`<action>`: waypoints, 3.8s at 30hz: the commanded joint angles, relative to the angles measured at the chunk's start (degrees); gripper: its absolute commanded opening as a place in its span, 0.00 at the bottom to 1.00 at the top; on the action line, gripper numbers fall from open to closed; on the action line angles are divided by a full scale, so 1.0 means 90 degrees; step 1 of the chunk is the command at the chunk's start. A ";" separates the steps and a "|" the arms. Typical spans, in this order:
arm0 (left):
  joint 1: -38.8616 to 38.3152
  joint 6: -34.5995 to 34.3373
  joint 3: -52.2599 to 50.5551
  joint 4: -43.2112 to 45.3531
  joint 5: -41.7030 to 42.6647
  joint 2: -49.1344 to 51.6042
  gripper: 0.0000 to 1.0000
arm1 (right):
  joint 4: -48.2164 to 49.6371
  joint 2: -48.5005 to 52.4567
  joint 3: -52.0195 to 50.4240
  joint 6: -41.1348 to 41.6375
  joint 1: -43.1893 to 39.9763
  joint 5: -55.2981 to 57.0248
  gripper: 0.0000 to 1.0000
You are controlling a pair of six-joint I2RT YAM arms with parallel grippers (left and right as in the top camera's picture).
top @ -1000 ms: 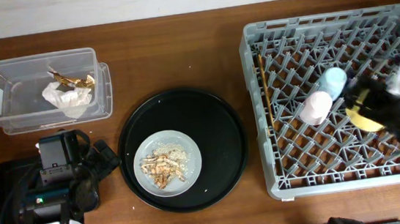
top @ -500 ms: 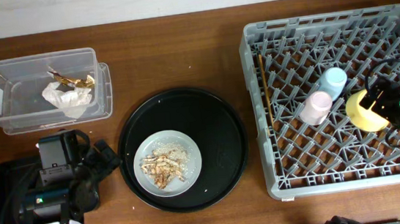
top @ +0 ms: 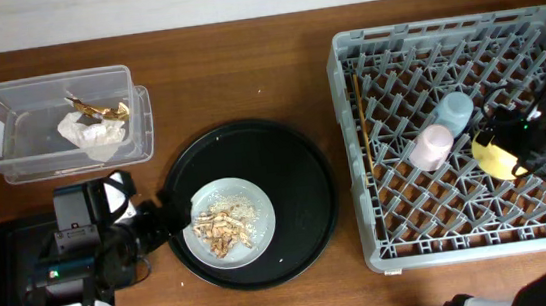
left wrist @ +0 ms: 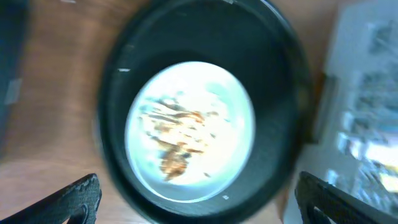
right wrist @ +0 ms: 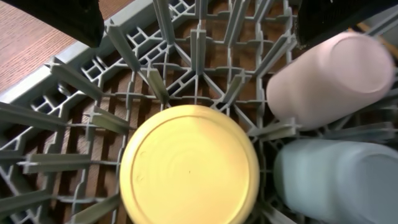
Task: Sort waste into correct bins and load items into the dishwasher rack
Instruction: 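Move the left gripper to the plate of peanut shells, then grasp the white plate edge with the left gripper and lift it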
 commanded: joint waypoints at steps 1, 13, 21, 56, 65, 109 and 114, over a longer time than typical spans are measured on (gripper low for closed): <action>-0.0391 0.1666 0.0087 0.0172 0.2123 -0.0041 0.99 | -0.0005 0.0316 -0.0010 0.0010 -0.0044 0.0010 0.99; -0.4609 -0.0950 0.0087 0.0141 -0.2178 0.1008 0.99 | -0.0005 0.0563 -0.0010 0.0010 -0.0044 0.0010 0.99; -0.5411 -0.1753 0.0141 0.0585 -0.3031 0.2739 0.99 | -0.0005 0.0563 -0.0010 0.0010 -0.0044 0.0010 0.99; -0.5999 -0.2414 0.0707 0.2346 -0.4762 0.4957 0.48 | -0.0005 0.0563 -0.0010 0.0010 -0.0044 0.0010 0.99; -0.6042 -0.2460 0.0707 0.2506 -0.4743 0.5321 0.39 | -0.0005 0.0563 -0.0010 0.0010 -0.0044 0.0010 0.99; -0.6052 -0.2460 0.1698 0.0714 -0.5025 0.5321 0.01 | -0.0005 0.0563 -0.0010 0.0010 -0.0044 0.0010 0.99; -0.6045 -0.2463 0.1734 0.0474 -0.5027 0.5309 0.01 | -0.0005 0.0563 -0.0010 0.0010 -0.0044 0.0010 0.99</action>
